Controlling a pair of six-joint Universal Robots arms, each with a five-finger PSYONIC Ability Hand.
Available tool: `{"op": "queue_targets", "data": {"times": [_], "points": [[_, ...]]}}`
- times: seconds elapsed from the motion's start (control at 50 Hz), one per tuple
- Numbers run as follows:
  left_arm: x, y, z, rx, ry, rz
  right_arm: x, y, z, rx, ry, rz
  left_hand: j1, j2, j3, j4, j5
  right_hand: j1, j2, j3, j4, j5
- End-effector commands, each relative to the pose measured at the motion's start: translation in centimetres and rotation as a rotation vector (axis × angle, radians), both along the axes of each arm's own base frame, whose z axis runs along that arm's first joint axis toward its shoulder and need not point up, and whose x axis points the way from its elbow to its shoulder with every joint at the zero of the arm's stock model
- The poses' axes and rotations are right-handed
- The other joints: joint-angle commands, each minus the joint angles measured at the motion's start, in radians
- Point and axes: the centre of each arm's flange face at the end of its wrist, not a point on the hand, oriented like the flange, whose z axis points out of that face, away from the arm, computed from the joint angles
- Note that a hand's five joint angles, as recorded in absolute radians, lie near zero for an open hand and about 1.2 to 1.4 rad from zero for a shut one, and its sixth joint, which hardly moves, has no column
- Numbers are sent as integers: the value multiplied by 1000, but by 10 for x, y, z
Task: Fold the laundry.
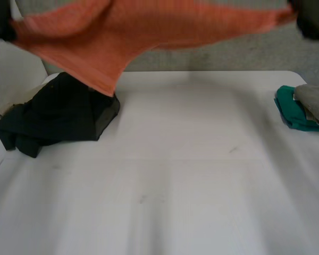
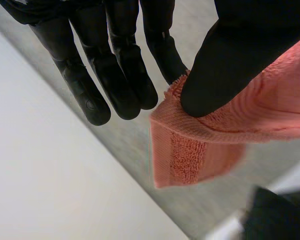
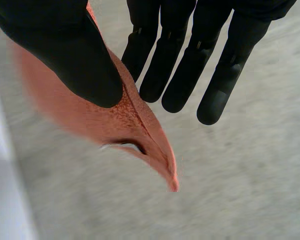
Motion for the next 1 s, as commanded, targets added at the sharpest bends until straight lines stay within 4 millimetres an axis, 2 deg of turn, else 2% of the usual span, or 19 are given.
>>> {"op": "queue_targets", "data": {"times": [0.02, 0.04, 0.06, 0.1, 0.12, 0.2, 0.24, 0.3, 0.32, 0.38, 0.4, 0.44, 0.46, 0.54, 0.6, 0.66, 0.72, 0.88, 1.0], "points": [[-8, -8, -88, 215, -82, -45, 2, 23, -86, 237, 141, 37, 257, 199, 202, 196, 240, 278, 222, 209, 201, 235], [-8, -8, -98, 241, -89, -46, 2, 24, -95, 260, 152, 36, 257, 199, 202, 196, 240, 278, 222, 209, 201, 235], [-9, -9, -119, 299, -101, -47, 3, 24, -113, 305, 175, 39, 257, 199, 202, 196, 240, 278, 222, 209, 201, 235], [-10, -6, -141, 361, -118, -55, 5, 26, -131, 352, 200, 38, 257, 199, 202, 196, 240, 278, 222, 209, 201, 235], [-13, -3, -162, 418, -135, -62, 5, 26, -150, 407, 227, 31, 257, 199, 202, 196, 240, 278, 222, 209, 201, 235], [-13, 7, -199, 533, -174, -57, 0, 29, -183, 522, 323, -13, 257, 199, 202, 196, 240, 278, 222, 209, 201, 235], [-10, 12, -205, 558, -177, -38, -2, 30, -185, 544, 352, -26, 257, 199, 202, 196, 240, 278, 222, 209, 201, 235], [-4, 26, -180, 508, -145, -9, -8, 31, -182, 586, 345, -46, 257, 199, 202, 196, 240, 278, 222, 209, 201, 235], [-3, 36, -159, 453, -119, -14, -13, 31, -167, 572, 325, -62, 257, 199, 202, 196, 240, 278, 222, 209, 201, 235], [0, 50, -127, 367, -83, -26, -20, 33, -147, 554, 297, -85, 257, 199, 202, 196, 240, 278, 222, 209, 201, 235], [0, 60, -107, 314, -71, -45, -23, 37, -132, 542, 277, -99, 257, 199, 202, 196, 240, 278, 222, 209, 201, 235], [1, 72, -92, 285, -65, -64, -28, 41, -119, 538, 263, -110, 257, 199, 202, 196, 240, 278, 222, 209, 201, 235], [2, 85, -78, 270, -62, -84, -30, 43, -113, 534, 258, -115, 257, 199, 202, 196, 240, 278, 222, 209, 201, 235], [5, 110, -47, 234, -51, -119, -45, 49, -82, 491, 236, -148, 257, 199, 202, 196, 240, 278, 222, 209, 201, 235], [6, 112, -37, 220, -41, -120, -45, 51, -72, 460, 228, -145, 257, 199, 202, 196, 240, 278, 222, 209, 201, 235], [4, 99, -41, 239, -49, -99, -44, 48, -69, 451, 207, -138, 257, 199, 202, 196, 240, 278, 222, 209, 201, 235], [-3, 65, -67, 308, -76, -59, -41, 37, -87, 497, 184, -125, 257, 199, 202, 196, 240, 278, 222, 209, 201, 235], [-26, 3, -139, 431, -151, -37, -12, 25, -139, 613, 200, -113, 257, 199, 202, 196, 240, 278, 222, 209, 201, 235], [-53, -31, -162, 383, -124, -102, 2, 6, -158, 581, 139, -199, 257, 199, 202, 196, 240, 278, 222, 209, 201, 235]]}}
